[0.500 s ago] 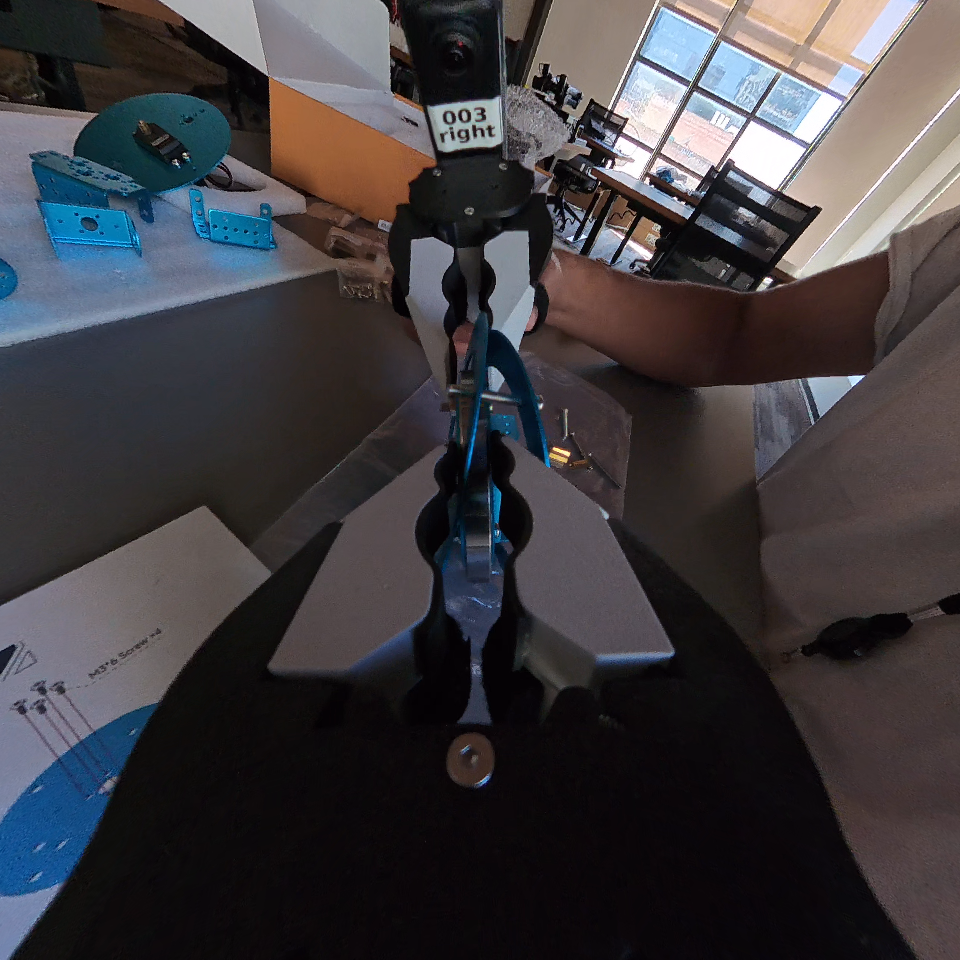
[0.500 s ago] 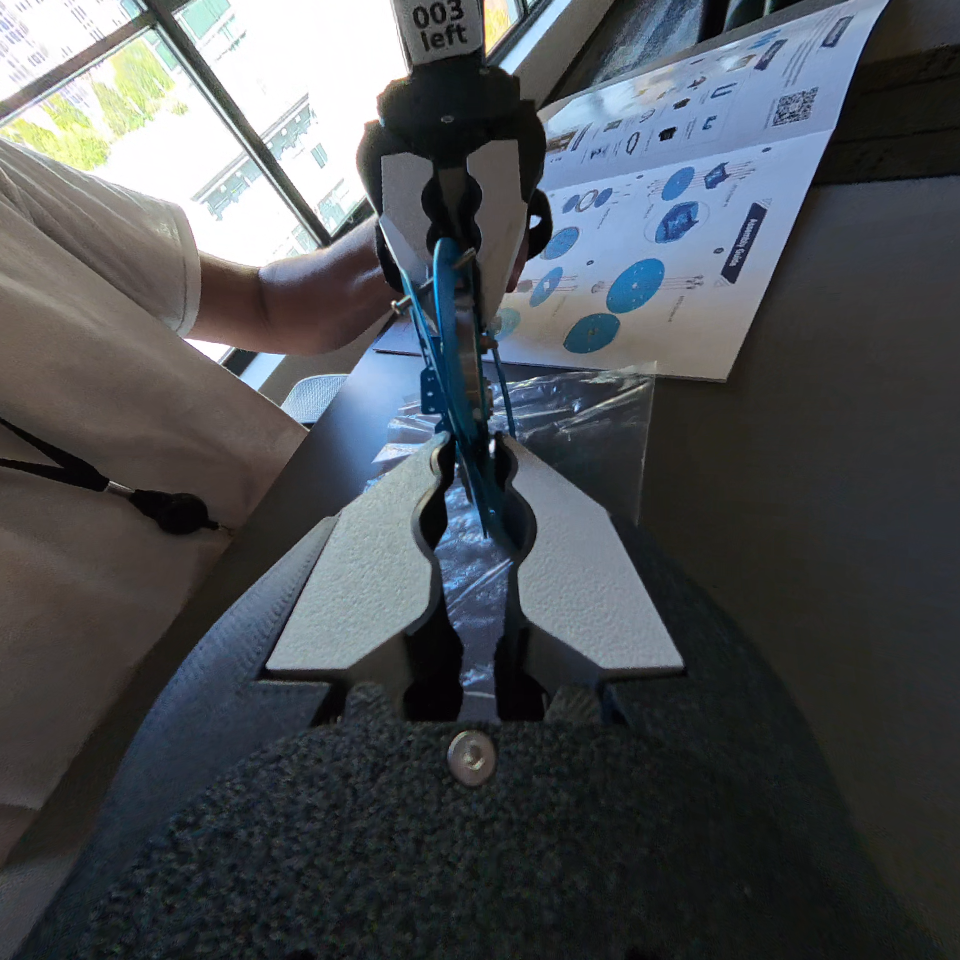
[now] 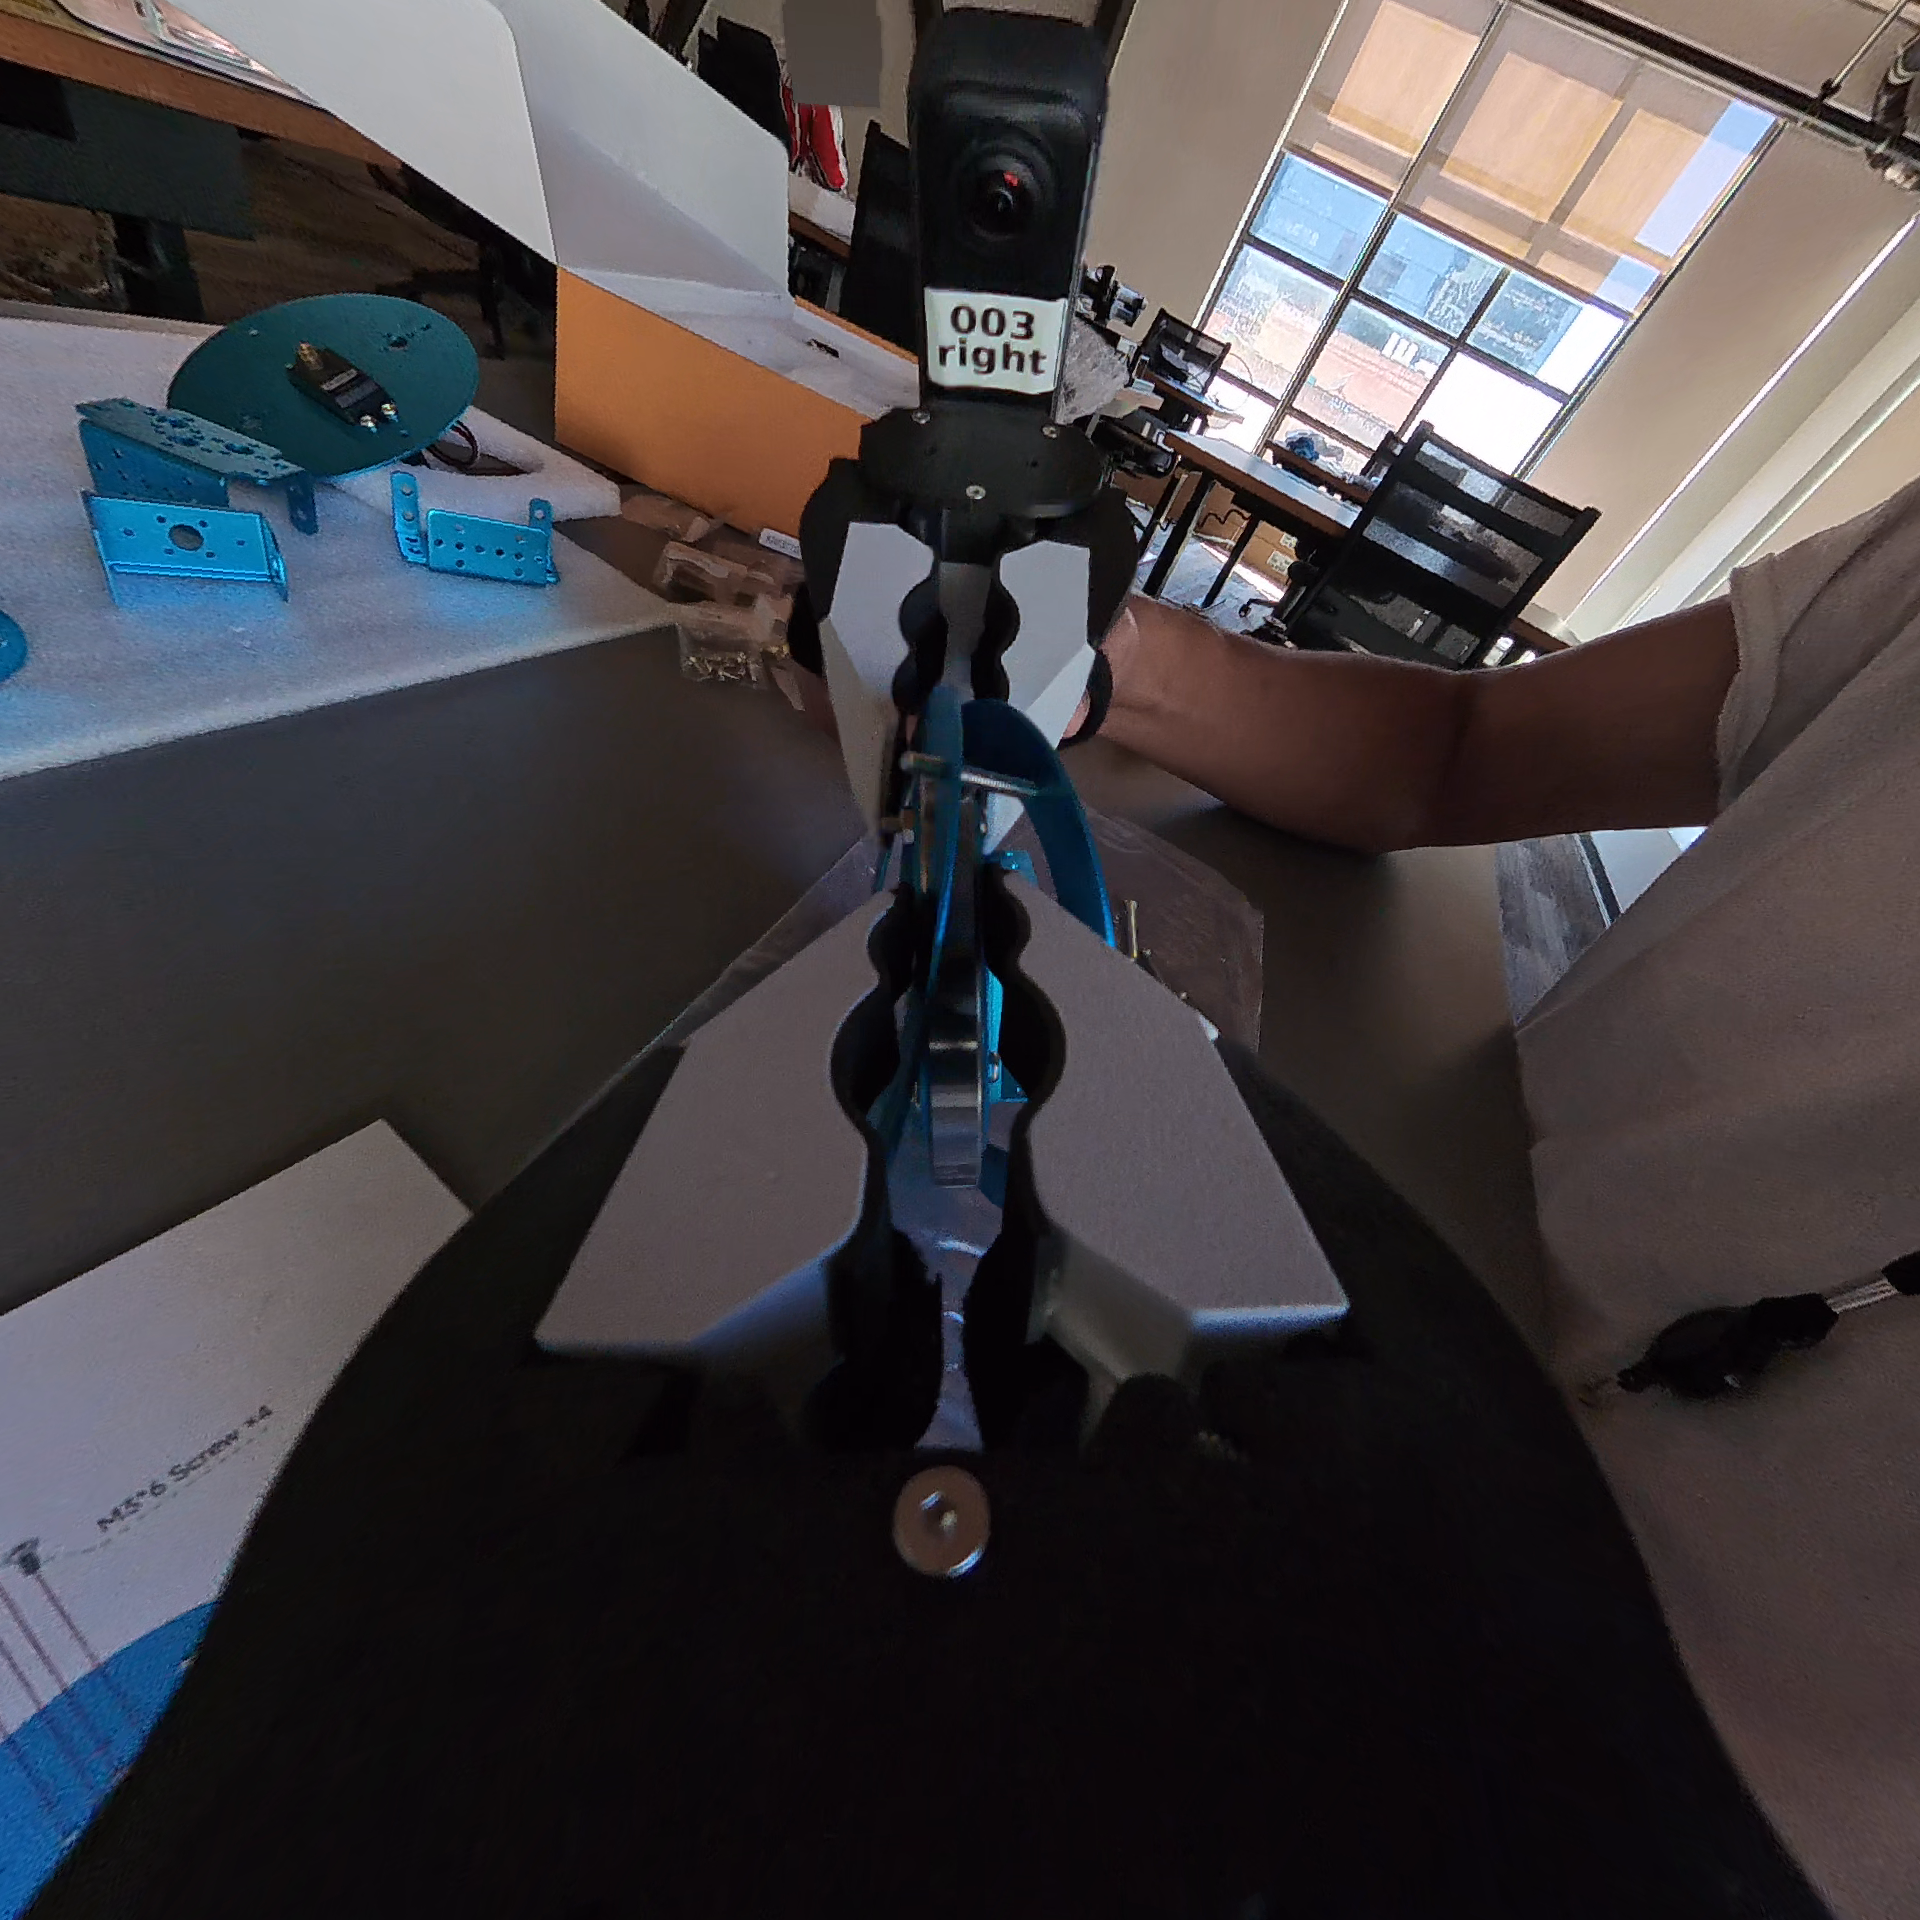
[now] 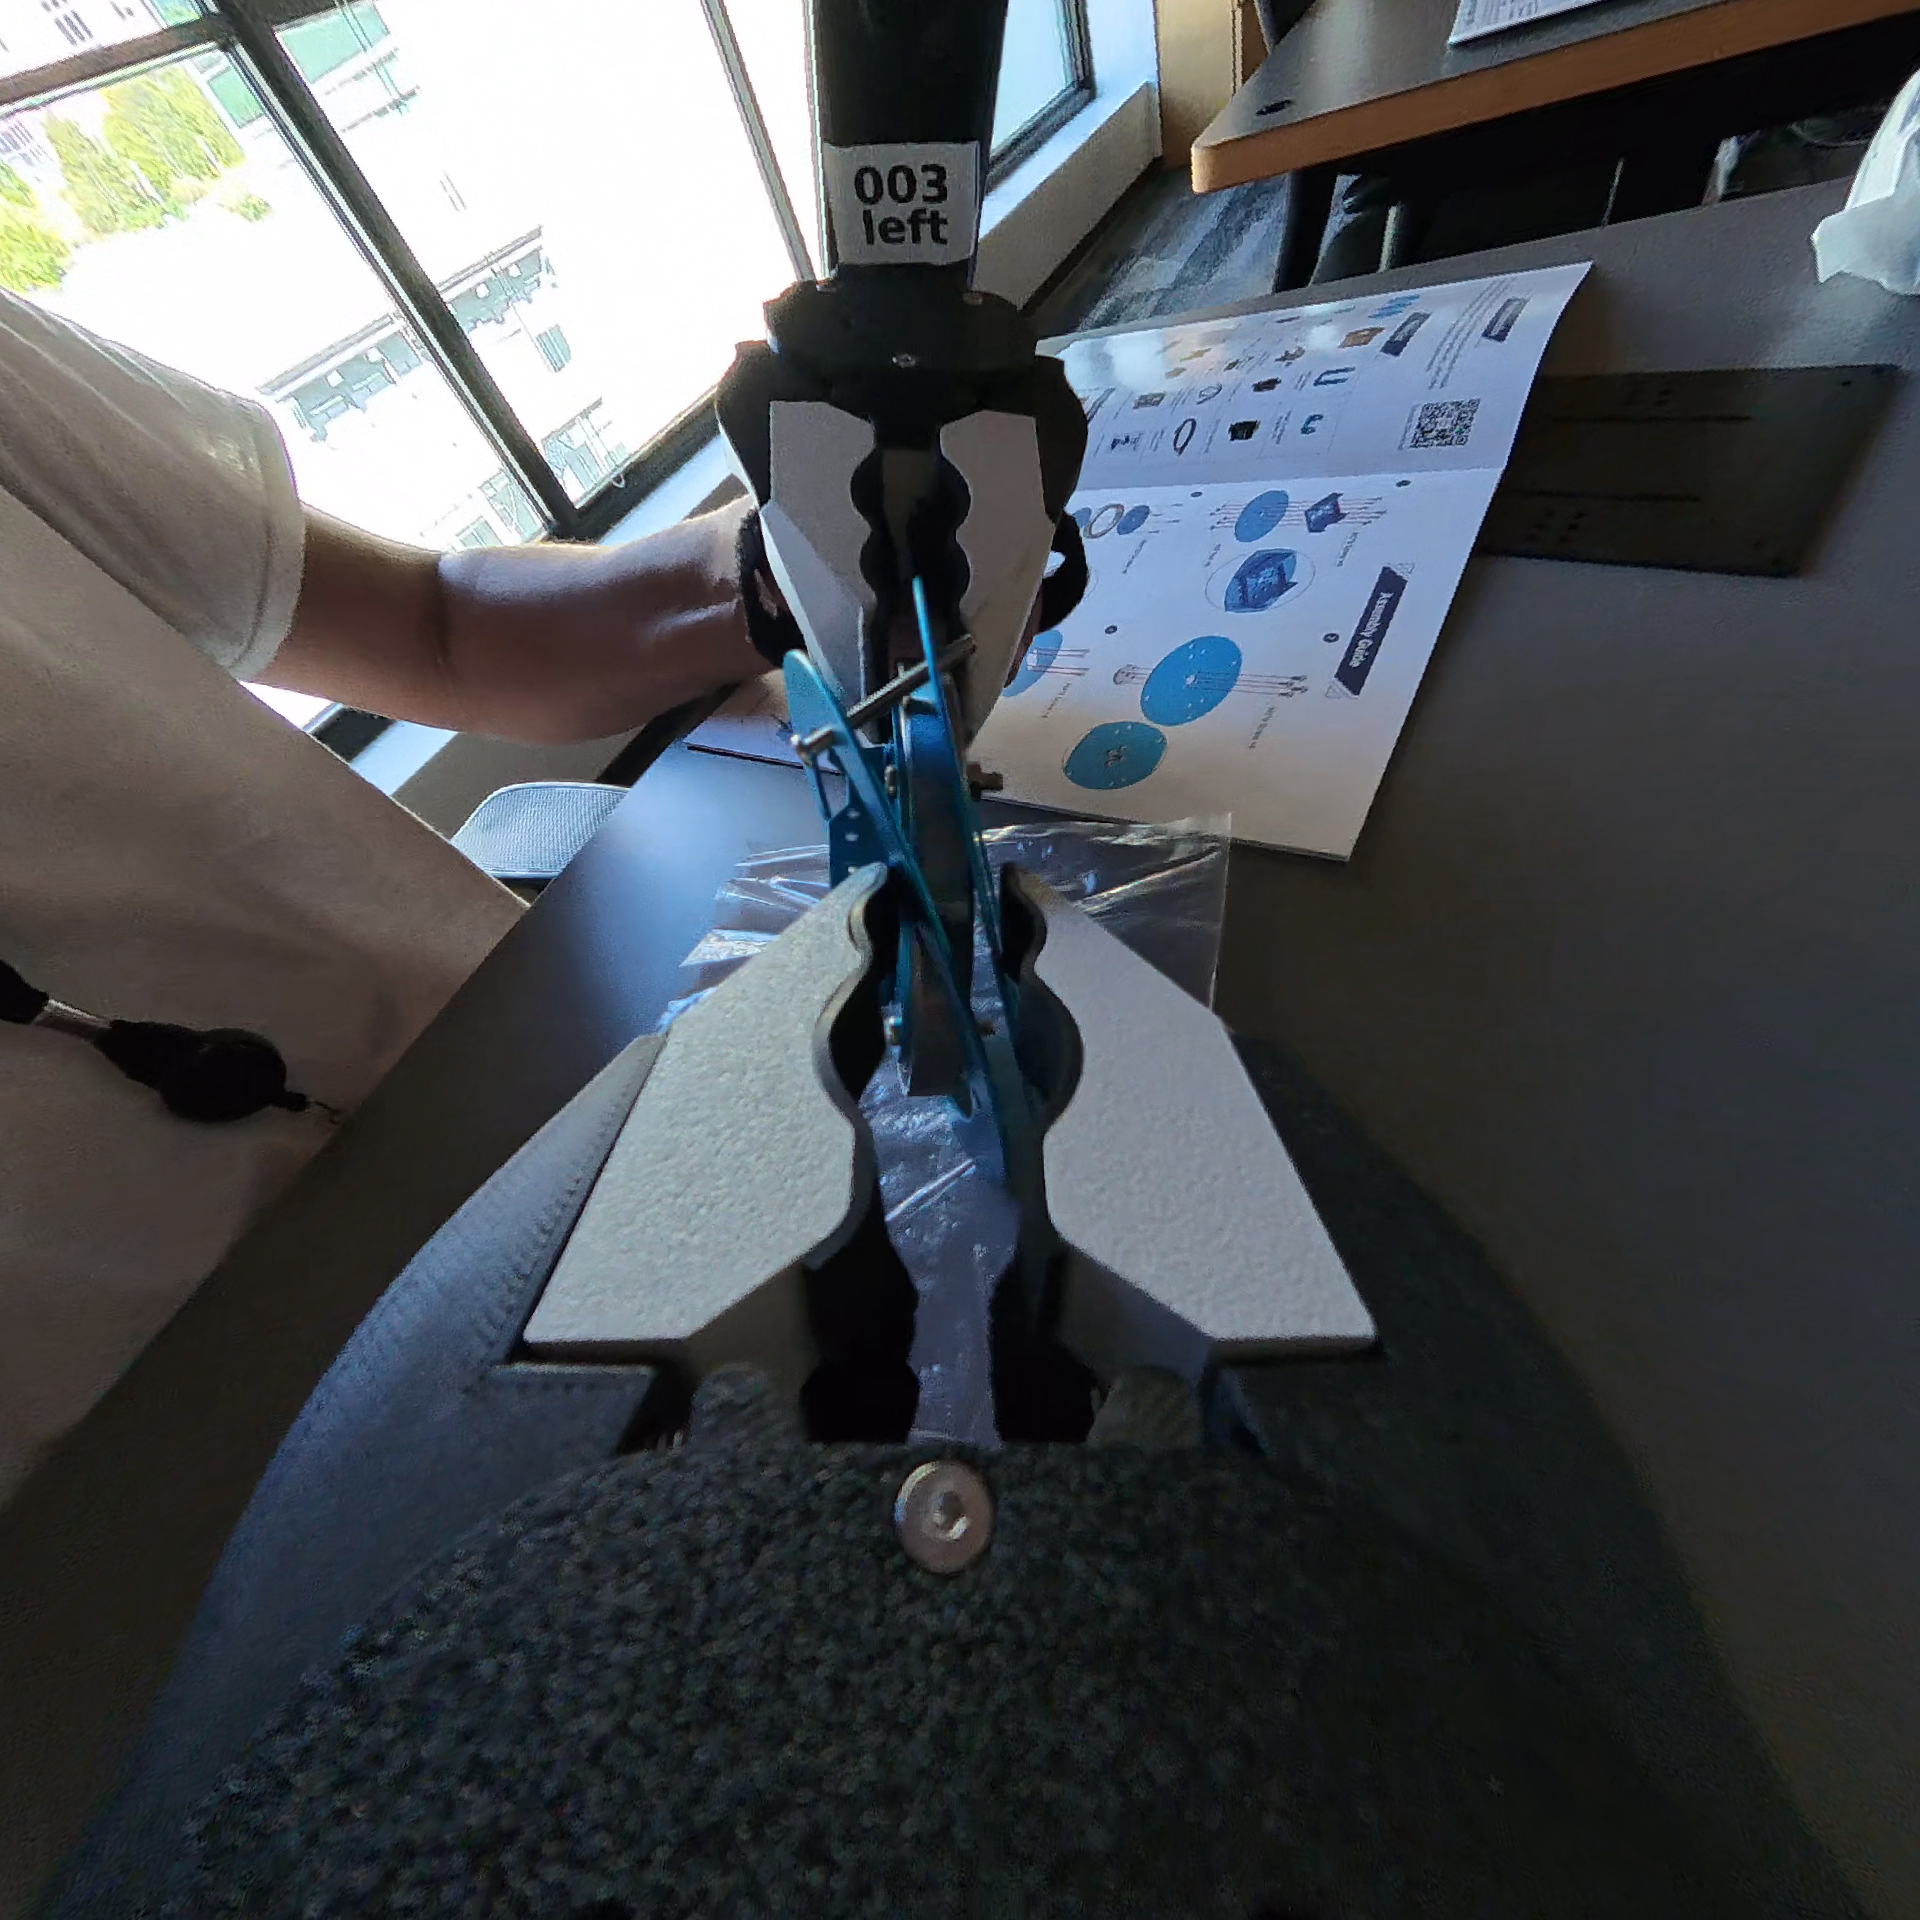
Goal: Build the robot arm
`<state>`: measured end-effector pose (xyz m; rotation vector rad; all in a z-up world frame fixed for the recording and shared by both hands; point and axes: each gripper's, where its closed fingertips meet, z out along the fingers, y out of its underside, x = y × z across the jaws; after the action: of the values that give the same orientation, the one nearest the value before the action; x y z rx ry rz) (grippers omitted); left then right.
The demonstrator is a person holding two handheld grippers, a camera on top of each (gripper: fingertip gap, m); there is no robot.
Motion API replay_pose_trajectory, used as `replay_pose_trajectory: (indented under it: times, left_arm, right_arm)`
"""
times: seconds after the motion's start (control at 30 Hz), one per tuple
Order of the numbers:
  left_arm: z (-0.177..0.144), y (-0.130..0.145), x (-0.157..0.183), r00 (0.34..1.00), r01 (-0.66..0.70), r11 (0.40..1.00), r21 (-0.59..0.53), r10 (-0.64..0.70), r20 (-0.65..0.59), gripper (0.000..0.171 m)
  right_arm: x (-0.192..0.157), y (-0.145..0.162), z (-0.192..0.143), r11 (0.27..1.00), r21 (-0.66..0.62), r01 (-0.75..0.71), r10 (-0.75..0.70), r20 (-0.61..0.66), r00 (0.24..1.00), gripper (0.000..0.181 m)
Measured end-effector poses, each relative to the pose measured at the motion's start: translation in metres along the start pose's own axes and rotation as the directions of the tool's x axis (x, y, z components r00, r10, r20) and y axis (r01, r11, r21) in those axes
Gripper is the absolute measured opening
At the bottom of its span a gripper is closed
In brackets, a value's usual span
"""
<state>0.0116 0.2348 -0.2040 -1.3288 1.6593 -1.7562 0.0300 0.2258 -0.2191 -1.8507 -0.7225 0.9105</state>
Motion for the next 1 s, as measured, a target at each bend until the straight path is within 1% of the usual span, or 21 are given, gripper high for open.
replay_pose_trajectory:
  times: [0.1, 0.17, 0.27, 0.33, 0.43, 0.47, 0.5, 0.53, 0.63, 0.7, 0.73, 0.77, 0.83, 0.87, 0.9, 0.97, 1.0]
  left_arm:
    - [0.003, 0.004, 0.000, 1.000, -0.030, 1.000, -0.003, 0.030, 0.006, 0.012]
    - [0.003, 0.004, 0.002, 0.999, -0.050, 0.999, -0.003, 0.050, -0.003, 0.012]
    - [0.001, 0.003, 0.005, 0.997, -0.075, 0.997, 0.012, 0.075, 0.000, 0.012]
    - [-0.001, 0.002, 0.007, 0.999, -0.044, 0.999, 0.030, 0.045, -0.015, 0.013]
    - [-0.006, 0.009, 0.008, 0.999, -0.023, 1.000, 0.005, 0.024, -0.035, 0.012]
    - [-0.010, 0.009, 0.009, 0.999, -0.015, 1.000, 0.007, 0.015, -0.045, 0.016]
    - [-0.014, 0.009, 0.012, 0.998, 0.002, 1.000, 0.013, -0.001, -0.067, 0.023]
    - [-0.019, 0.009, 0.013, 0.996, 0.027, 0.999, 0.023, -0.025, -0.087, 0.025]
    - [-0.032, 0.006, 0.014, 0.992, 0.065, 0.996, 0.056, -0.059, -0.109, 0.038]
    - [-0.036, 0.002, 0.016, 0.996, 0.041, 0.995, 0.089, -0.033, -0.089, 0.046]
    - [-0.036, 0.001, 0.016, 0.998, 0.024, 0.995, 0.092, -0.018, -0.064, 0.055]
    - [-0.034, 0.002, 0.015, 1.000, -0.004, 0.997, 0.076, 0.005, -0.016, 0.060]
    - [-0.025, 0.007, 0.010, 0.994, -0.071, 0.997, 0.007, 0.070, 0.089, 0.069]
    - [-0.021, 0.008, 0.005, 0.986, -0.083, 0.996, -0.028, 0.087, 0.143, 0.068]
    - [-0.018, 0.011, 0.002, 0.981, -0.086, 0.994, -0.064, 0.096, 0.170, 0.068]
    - [-0.013, 0.015, 0.007, 0.985, -0.084, 0.991, -0.104, 0.099, 0.140, 0.048]
    - [-0.011, 0.013, 0.007, 0.985, -0.081, 0.991, -0.106, 0.096, 0.141, 0.048]
  right_arm:
    - [-0.002, 0.008, 0.000, 0.997, -0.011, -0.076, 0.076, 0.027, 0.997, 0.013]
    - [-0.005, 0.008, 0.000, 0.994, 0.006, -0.111, 0.110, 0.052, 0.993, 0.012]
    - [-0.009, 0.005, 0.000, 0.994, 0.012, -0.105, 0.104, 0.057, 0.993, 0.012]
    - [-0.010, 0.000, 0.000, 0.994, 0.030, -0.109, 0.107, 0.069, 0.992, 0.011]
    - [-0.013, -0.002, 0.001, 0.995, 0.025, -0.094, 0.092, 0.088, 0.992, 0.011]
    - [-0.013, -0.002, 0.001, 0.997, 0.015, -0.079, 0.077, 0.081, 0.994, 0.011]
    - [-0.012, -0.001, 0.001, 0.998, 0.003, -0.064, 0.064, 0.074, 0.995, 0.011]
    - [-0.012, -0.001, 0.001, 0.999, -0.007, -0.054, 0.054, 0.067, 0.996, 0.011]
    - [-0.011, -0.001, 0.000, 0.999, -0.007, -0.053, 0.054, 0.065, 0.996, 0.012]
    - [-0.010, -0.001, 0.000, 0.998, -0.010, -0.060, 0.060, 0.062, 0.996, 0.012]
    - [-0.011, -0.001, 0.000, 0.998, -0.009, -0.066, 0.067, 0.064, 0.996, 0.012]
    - [-0.011, -0.002, 0.001, 0.997, -0.008, -0.072, 0.072, 0.068, 0.995, 0.012]
    - [-0.013, -0.002, 0.003, 0.997, -0.013, -0.073, 0.074, 0.071, 0.995, 0.012]
    - [-0.014, -0.002, 0.004, 0.997, -0.015, -0.072, 0.073, 0.075, 0.995, 0.011]
    - [-0.016, -0.003, 0.006, 0.997, -0.017, -0.069, 0.070, 0.081, 0.994, 0.011]
    - [-0.017, -0.003, 0.008, 0.998, -0.021, -0.064, 0.066, 0.086, 0.994, 0.011]
    - [-0.018, -0.003, 0.008, 0.998, -0.021, -0.062, 0.063, 0.085, 0.994, 0.012]
